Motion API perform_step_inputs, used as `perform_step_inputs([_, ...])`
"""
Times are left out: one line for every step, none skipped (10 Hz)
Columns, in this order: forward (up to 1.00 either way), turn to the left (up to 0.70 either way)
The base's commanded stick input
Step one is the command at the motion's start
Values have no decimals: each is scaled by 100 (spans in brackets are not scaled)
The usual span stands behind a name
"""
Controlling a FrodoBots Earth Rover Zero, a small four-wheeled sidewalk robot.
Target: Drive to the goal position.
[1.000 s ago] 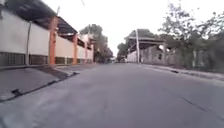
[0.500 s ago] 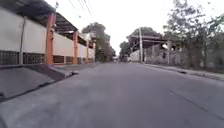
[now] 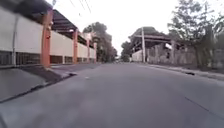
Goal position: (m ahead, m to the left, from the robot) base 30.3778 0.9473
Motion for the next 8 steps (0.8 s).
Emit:
perform_step_inputs([100, 0])
perform_step_inputs([100, 0])
perform_step_inputs([100, 0])
perform_step_inputs([100, 0])
perform_step_inputs([100, 0])
perform_step_inputs([100, 0])
perform_step_inputs([100, 0])
perform_step_inputs([100, 0])
